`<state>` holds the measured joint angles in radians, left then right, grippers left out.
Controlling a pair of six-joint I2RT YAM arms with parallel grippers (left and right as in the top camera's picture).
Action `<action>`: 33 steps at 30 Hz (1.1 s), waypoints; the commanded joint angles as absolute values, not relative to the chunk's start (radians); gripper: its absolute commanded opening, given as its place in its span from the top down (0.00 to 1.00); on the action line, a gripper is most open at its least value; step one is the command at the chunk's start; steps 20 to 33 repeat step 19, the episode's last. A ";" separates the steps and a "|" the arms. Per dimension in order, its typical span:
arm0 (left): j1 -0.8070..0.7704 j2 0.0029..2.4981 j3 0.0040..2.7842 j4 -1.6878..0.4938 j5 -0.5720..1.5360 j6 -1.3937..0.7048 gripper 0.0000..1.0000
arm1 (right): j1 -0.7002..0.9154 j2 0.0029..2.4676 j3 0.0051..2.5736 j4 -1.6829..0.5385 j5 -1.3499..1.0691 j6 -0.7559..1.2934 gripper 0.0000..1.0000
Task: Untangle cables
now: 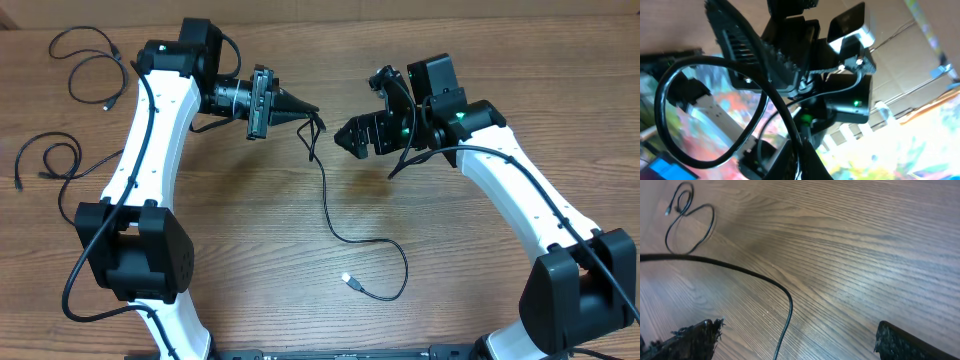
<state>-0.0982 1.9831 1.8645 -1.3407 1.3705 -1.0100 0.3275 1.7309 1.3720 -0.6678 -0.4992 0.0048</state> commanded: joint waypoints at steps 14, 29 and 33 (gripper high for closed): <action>-0.107 1.980 1.938 -1.236 1.581 -1.242 0.96 | 0.427 1.729 1.335 -0.459 -0.517 -0.113 0.00; -0.109 1.979 2.109 -1.214 1.580 -1.318 0.96 | 0.427 1.729 1.335 -0.397 -0.517 -0.109 0.00; -0.109 1.979 2.109 -1.214 1.580 -1.318 0.96 | 0.427 1.729 1.335 -0.397 -0.517 -0.109 0.00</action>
